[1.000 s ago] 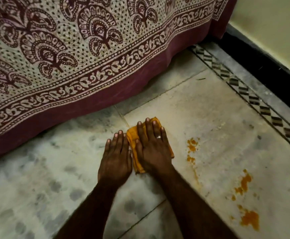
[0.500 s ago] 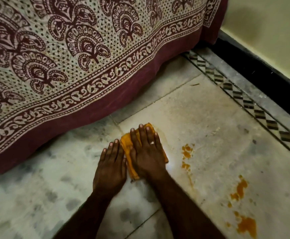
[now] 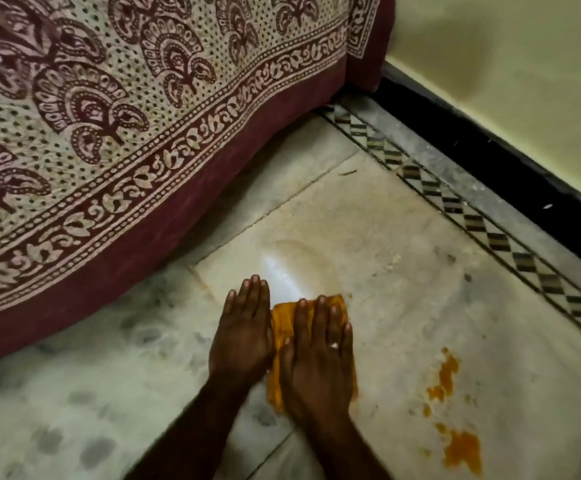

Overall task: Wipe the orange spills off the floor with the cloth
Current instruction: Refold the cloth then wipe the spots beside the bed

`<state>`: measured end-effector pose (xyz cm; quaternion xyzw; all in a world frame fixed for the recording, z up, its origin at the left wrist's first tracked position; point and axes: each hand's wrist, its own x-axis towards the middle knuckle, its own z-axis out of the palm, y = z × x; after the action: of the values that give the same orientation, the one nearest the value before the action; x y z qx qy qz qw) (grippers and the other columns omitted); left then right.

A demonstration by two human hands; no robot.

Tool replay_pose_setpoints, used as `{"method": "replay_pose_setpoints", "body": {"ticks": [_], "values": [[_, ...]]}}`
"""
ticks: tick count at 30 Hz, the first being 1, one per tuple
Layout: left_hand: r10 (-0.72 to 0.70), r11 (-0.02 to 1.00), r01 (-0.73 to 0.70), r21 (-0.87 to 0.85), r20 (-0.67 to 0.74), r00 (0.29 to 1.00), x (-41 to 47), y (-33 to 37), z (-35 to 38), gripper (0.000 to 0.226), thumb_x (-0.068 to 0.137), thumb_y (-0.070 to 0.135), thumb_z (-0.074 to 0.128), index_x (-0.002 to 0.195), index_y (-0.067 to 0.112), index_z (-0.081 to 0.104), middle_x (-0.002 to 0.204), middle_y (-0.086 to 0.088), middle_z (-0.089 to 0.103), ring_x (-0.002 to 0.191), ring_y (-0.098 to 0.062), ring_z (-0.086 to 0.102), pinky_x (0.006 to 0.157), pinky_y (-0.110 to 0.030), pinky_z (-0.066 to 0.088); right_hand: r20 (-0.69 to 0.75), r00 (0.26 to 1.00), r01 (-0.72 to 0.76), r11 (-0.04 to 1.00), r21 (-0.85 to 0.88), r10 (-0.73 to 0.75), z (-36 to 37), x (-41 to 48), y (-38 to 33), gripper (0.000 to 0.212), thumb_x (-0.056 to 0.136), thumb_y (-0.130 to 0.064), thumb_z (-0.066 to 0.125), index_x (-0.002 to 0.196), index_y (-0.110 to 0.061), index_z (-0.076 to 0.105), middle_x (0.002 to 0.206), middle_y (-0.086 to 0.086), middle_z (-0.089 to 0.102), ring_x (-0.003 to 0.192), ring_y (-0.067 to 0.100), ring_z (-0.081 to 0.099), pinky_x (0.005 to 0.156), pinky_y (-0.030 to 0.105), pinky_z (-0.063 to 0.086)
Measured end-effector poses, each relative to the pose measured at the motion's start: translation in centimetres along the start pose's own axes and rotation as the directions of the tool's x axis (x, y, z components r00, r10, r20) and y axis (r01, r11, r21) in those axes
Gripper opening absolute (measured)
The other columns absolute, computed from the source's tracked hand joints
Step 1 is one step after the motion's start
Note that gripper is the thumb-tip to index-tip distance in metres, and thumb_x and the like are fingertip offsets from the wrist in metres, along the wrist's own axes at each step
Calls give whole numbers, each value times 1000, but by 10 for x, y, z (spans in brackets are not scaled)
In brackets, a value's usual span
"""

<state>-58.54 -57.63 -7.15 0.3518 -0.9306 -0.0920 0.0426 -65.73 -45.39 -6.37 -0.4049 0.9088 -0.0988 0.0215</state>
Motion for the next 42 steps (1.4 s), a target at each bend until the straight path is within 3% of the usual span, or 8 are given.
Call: {"method": "replay_pose_setpoints", "body": {"ticks": [4, 8, 13, 19, 29, 33, 38, 42], "values": [[3, 1000, -2, 19, -32, 999, 2, -2, 3, 59, 99, 28, 31, 148, -2, 42, 156, -19, 39, 145, -33, 39, 121, -46, 19, 13, 994, 105, 994, 21, -105, 4, 53, 4, 62, 104, -45, 32, 162, -22, 28, 169, 11, 23, 157, 30, 18, 127, 50, 11], [-24, 999, 25, 35, -28, 999, 3, -1, 2, 59, 102, 30, 28, 154, 2, 34, 159, -17, 36, 147, -31, 34, 122, -45, 18, 58, 998, 9, 1000, -11, -8, -8, 94, 55, 63, 104, -47, 25, 163, -23, 22, 169, 10, 22, 158, 30, 17, 127, 52, 11], [34, 998, -32, 53, -22, 999, 4, 4, 1, 59, 104, 30, 27, 154, 0, 30, 161, -19, 31, 150, -32, 28, 123, -48, 19, -24, 980, -196, 979, -53, 195, -21, 11, 83, 65, 104, -40, 29, 162, -14, 23, 167, 18, 24, 155, 36, 23, 124, 54, 20], [218, 975, -218, 39, -11, 976, 6, 0, 8, 59, 106, 37, 24, 155, 3, 32, 163, -15, 26, 153, -25, 20, 124, -43, 18, -20, 1000, 22, 1000, 11, -22, -5, 20, 32, 64, 104, -44, 31, 162, -17, 26, 168, 15, 22, 156, 33, 19, 126, 50, 15], [156, 987, -158, 27, 51, 986, 7, 5, 0, 60, 104, 35, 26, 155, 4, 32, 162, -13, 28, 150, -26, 27, 123, -38, 12, -30, 960, -278, 960, -42, 277, -28, -22, 95, 65, 103, -41, 28, 162, -14, 24, 167, 18, 23, 155, 35, 23, 125, 53, 16], [252, 968, -252, -8, 57, 966, 4, 47, 7, 59, 100, 28, 30, 152, -1, 36, 159, -19, 33, 147, -34, 33, 122, -41, 13, -18, 988, -155, 988, 3, 155, -22, -37, 58, 66, 100, -41, 36, 161, -15, 29, 167, 17, 25, 155, 35, 23, 125, 51, 13], [331, 943, -330, -36, 53, 942, 27, 105, 20, 58, 101, 31, 30, 149, -1, 41, 156, -20, 39, 145, -34, 37, 119, -42, 19, -3, 989, -150, 989, 8, 150, -28, 26, 131, 62, 101, -42, 36, 159, -21, 35, 165, 12, 32, 155, 29, 26, 126, 52, 18], [428, 903, -429, -10, 93, 899, 33, 130, 28, 59, 104, 33, 26, 154, 3, 34, 161, -16, 31, 149, -29, 31, 122, -40, 15, 73, 948, -307, 950, -60, 311, -45, 5, 203, 67, 101, -48, 18, 164, -23, 17, 171, 10, 17, 159, 27, 11, 128, 51, 6]]}}
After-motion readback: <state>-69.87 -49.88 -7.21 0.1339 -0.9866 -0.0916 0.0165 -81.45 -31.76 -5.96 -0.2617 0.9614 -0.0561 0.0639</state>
